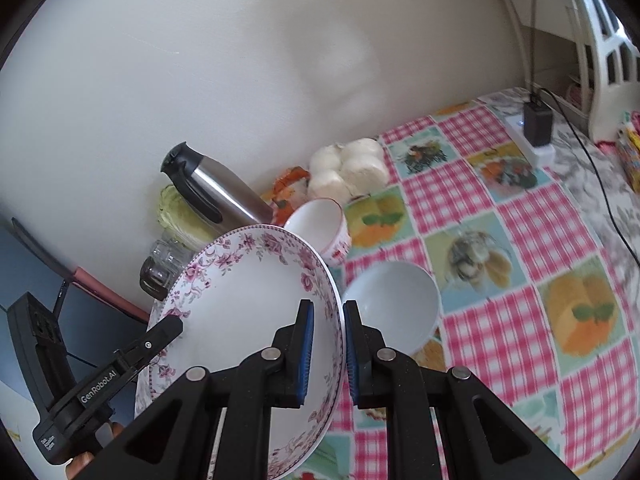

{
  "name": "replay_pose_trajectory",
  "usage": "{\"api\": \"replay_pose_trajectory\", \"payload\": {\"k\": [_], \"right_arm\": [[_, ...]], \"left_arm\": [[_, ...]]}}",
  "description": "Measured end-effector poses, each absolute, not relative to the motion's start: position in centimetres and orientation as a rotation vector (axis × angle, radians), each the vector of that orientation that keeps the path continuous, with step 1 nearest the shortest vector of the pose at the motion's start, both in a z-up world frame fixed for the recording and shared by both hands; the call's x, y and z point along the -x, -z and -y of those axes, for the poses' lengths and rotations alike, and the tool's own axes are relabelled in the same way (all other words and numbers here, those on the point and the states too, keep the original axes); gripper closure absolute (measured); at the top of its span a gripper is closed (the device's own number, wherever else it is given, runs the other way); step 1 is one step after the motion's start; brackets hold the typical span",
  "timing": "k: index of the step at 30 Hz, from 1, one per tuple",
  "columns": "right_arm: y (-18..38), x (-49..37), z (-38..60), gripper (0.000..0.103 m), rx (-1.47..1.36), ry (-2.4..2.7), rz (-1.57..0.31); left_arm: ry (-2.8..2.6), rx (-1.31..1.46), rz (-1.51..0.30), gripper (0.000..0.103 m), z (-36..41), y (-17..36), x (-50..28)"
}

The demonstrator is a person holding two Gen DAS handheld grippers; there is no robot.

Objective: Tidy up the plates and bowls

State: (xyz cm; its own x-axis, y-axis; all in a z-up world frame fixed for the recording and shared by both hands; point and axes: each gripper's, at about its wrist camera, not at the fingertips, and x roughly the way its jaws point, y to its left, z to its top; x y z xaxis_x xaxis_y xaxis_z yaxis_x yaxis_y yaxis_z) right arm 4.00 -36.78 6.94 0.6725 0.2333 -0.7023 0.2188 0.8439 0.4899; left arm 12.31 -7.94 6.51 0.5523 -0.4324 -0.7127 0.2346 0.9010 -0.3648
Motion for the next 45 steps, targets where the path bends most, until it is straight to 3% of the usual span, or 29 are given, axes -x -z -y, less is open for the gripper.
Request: {"api": "replay_pose_trajectory", "payload": {"k": [16,45], "right_arm": [[-4.5,-9.2,36.1,0.087,-0.590,-0.017,-0.902],[-2.0,-12.3,27.7,0.087,-0.542,-0.133,-1.003]], "left_arm": [[0.364,0.291,-0.968,0.082,7.3,-3.6,-16.3],[0.240,0.498,-0.992,0.082,-2.6,-0.8,-17.0]]}}
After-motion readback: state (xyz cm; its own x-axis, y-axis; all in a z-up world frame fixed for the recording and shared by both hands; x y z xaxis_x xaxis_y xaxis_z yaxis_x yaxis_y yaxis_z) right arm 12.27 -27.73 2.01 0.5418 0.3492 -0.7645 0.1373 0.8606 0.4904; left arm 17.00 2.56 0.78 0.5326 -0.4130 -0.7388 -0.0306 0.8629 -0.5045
